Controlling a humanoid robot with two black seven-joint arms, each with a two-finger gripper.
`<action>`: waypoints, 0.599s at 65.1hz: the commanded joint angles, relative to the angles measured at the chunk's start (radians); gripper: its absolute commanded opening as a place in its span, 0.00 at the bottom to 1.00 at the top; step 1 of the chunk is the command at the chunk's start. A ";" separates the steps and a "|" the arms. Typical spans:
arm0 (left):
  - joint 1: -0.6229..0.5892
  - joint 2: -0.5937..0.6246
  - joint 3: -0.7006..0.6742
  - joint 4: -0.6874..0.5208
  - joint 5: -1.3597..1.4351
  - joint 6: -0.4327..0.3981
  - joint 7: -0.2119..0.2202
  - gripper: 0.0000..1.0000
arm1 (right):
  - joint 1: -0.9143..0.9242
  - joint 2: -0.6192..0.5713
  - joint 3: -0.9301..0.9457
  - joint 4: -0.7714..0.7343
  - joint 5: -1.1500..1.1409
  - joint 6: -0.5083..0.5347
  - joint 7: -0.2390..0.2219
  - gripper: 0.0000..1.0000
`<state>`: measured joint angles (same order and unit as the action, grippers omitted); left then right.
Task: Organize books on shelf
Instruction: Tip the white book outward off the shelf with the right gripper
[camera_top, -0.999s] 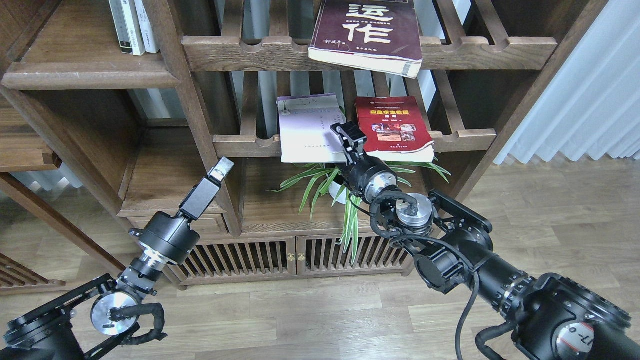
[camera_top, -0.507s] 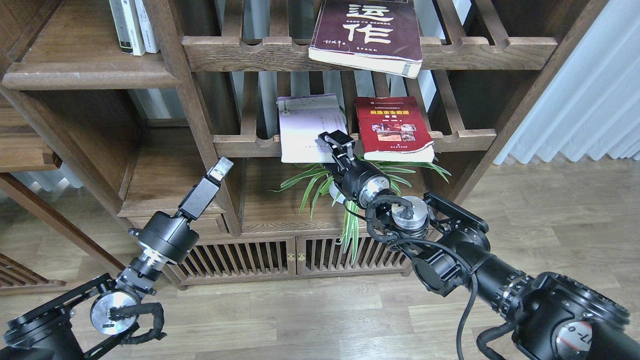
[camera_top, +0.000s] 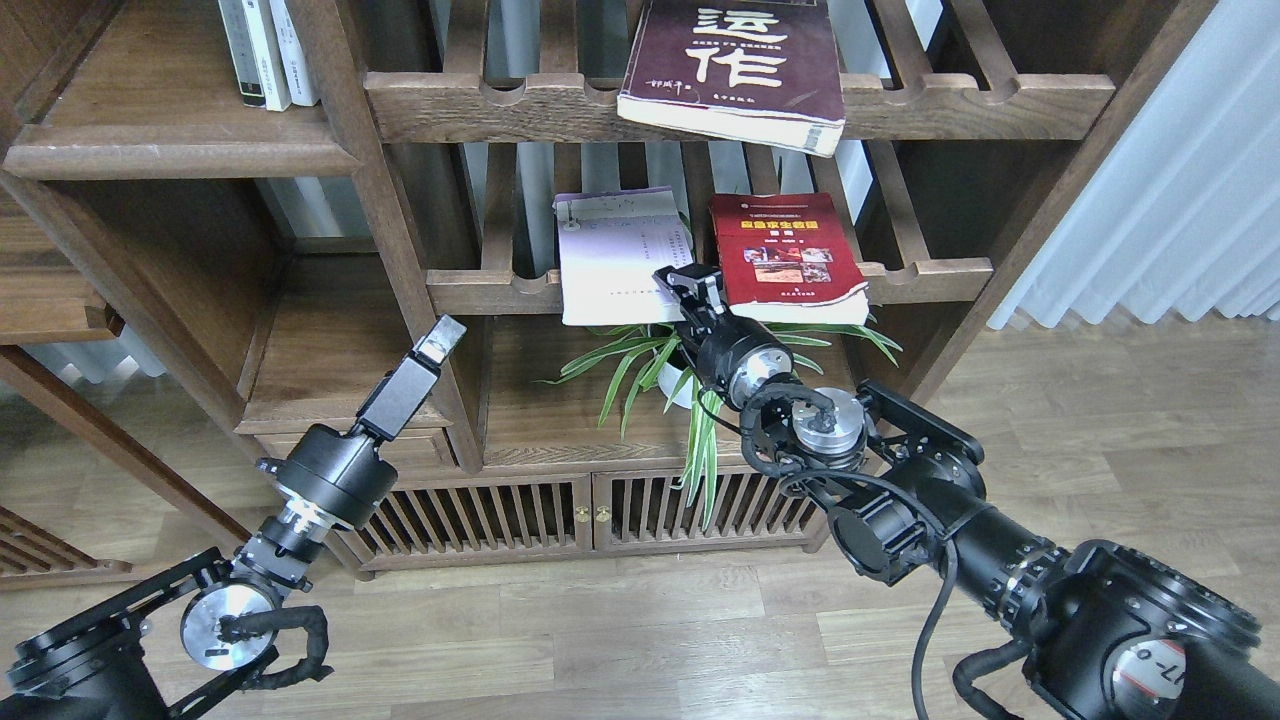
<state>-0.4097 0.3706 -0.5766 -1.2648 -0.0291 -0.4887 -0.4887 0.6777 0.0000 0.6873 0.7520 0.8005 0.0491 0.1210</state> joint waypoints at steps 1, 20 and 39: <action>-0.001 -0.002 -0.011 0.005 -0.002 0.000 0.000 1.00 | 0.000 0.000 0.001 0.001 0.002 0.049 0.002 0.03; -0.011 0.002 -0.020 0.016 -0.015 0.000 0.000 1.00 | -0.099 0.000 0.073 0.156 -0.009 0.140 -0.072 0.03; -0.011 0.008 -0.097 0.010 -0.060 0.000 0.093 1.00 | -0.233 -0.038 0.093 0.290 -0.015 0.362 -0.213 0.03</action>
<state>-0.4191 0.3706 -0.6414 -1.2474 -0.0696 -0.4887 -0.4516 0.4966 -0.0072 0.7799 1.0200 0.7871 0.2824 -0.0180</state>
